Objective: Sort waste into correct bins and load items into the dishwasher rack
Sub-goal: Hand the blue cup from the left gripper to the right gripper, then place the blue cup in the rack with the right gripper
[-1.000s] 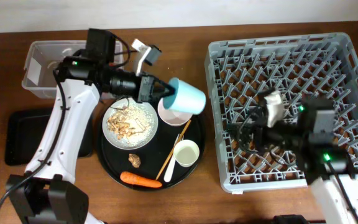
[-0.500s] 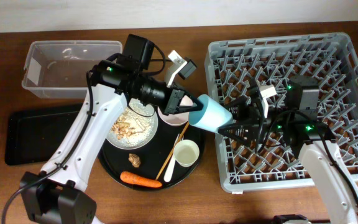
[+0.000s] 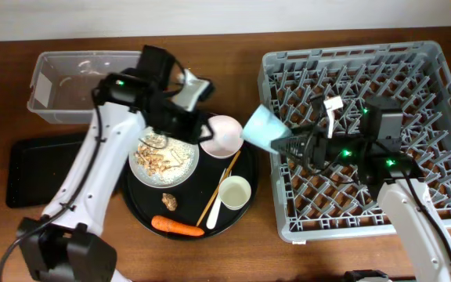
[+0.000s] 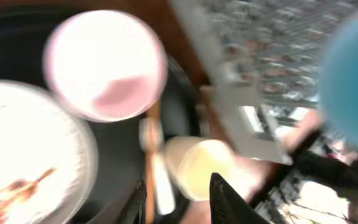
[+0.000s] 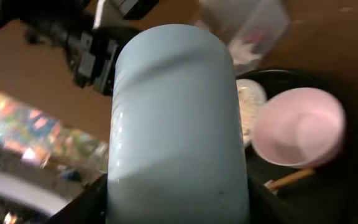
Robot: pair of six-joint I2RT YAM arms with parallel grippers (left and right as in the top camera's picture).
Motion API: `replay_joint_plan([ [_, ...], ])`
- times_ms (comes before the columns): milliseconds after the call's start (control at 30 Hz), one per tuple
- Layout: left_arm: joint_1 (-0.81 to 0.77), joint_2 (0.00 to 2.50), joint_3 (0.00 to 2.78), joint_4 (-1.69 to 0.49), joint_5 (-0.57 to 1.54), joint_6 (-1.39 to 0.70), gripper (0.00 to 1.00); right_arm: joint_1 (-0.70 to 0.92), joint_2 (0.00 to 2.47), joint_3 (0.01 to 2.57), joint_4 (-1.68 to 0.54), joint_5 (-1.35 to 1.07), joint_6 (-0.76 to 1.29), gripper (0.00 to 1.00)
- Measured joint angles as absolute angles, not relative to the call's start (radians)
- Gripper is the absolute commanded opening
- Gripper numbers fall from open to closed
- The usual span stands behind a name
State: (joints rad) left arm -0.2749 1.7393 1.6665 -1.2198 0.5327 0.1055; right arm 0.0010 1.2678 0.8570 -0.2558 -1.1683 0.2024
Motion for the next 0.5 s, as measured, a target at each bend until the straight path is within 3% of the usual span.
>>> replay_joint_plan([
  [100,-0.169,1.739,1.666,-1.237,0.408,0.084,0.33,0.001,1.150,0.923,-0.636,-0.760,0.234,0.20],
  [200,-0.111,1.739,1.666,-1.261,0.331,0.081,0.33,-0.082,1.134,1.213,-1.051,-0.355,0.186,0.20],
  [333,-0.104,1.739,1.666,-1.258,0.298,0.081,0.33,-0.365,1.203,1.335,-1.111,-0.084,0.091,0.17],
  [500,-0.104,1.739,1.666,-1.258,0.298,0.081,0.33,-0.628,1.455,1.339,-1.148,-0.009,0.103,0.16],
])
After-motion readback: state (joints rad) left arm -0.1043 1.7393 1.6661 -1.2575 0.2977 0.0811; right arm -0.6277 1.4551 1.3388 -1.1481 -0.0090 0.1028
